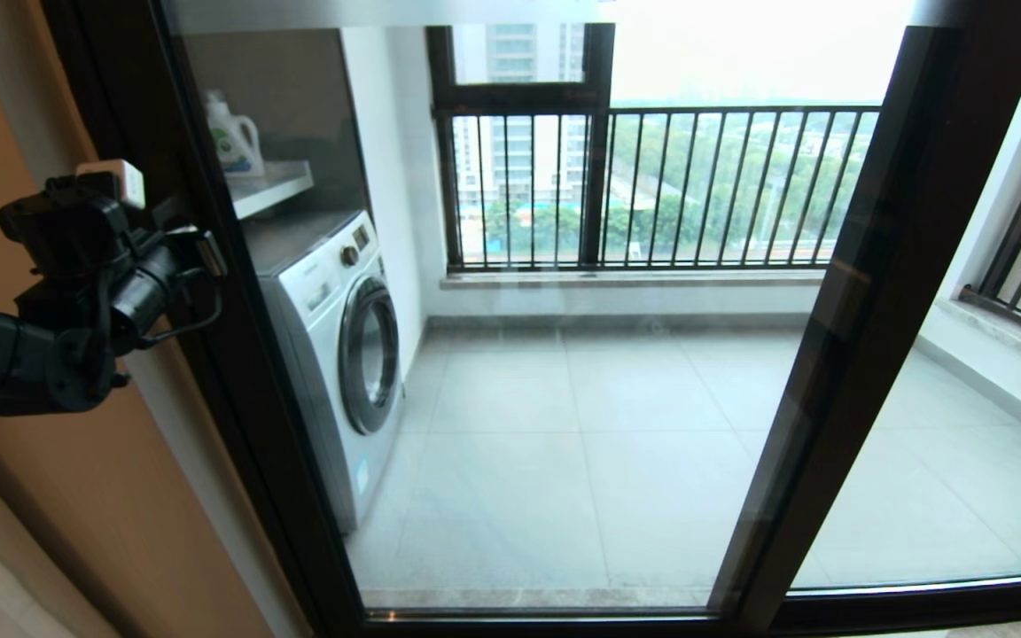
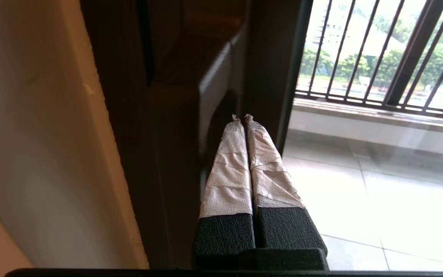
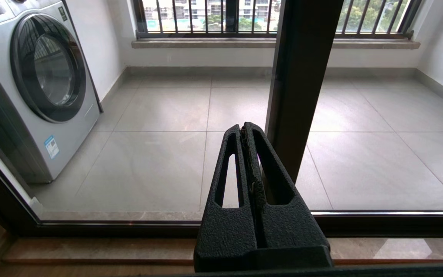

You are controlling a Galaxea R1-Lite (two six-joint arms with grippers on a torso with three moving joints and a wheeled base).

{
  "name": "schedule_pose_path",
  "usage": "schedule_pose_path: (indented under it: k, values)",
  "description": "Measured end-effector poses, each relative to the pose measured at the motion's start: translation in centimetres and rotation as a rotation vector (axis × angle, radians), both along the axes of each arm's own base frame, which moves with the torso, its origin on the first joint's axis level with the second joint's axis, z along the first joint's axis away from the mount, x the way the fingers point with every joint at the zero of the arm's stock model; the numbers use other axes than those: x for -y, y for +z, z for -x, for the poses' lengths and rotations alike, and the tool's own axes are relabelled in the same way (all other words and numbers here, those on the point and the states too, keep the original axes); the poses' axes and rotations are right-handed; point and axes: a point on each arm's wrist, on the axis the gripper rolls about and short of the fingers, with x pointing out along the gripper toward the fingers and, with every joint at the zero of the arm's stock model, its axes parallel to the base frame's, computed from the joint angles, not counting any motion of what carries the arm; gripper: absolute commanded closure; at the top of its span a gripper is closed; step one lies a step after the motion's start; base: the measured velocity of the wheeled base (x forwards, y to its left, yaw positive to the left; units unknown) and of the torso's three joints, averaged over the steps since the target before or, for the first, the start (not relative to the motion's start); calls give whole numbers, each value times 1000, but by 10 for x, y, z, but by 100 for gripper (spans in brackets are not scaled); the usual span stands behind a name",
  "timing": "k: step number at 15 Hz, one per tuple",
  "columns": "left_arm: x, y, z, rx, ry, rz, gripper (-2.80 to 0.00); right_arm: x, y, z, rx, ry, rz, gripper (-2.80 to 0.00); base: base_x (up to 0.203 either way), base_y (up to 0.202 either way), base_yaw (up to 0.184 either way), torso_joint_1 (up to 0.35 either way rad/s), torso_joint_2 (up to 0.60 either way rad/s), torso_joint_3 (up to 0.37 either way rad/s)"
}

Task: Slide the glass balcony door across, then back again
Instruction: Close the slid door

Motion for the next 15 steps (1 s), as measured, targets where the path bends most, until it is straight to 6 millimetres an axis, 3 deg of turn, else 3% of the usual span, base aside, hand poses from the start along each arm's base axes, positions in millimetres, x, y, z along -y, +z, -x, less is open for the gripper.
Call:
schedule_pose_path:
  k: [15]
  values:
    - [-55, -1, -6, 10, 56, -14, 0, 0, 0, 0, 0, 0, 0, 0, 0, 0, 0, 0, 0, 0]
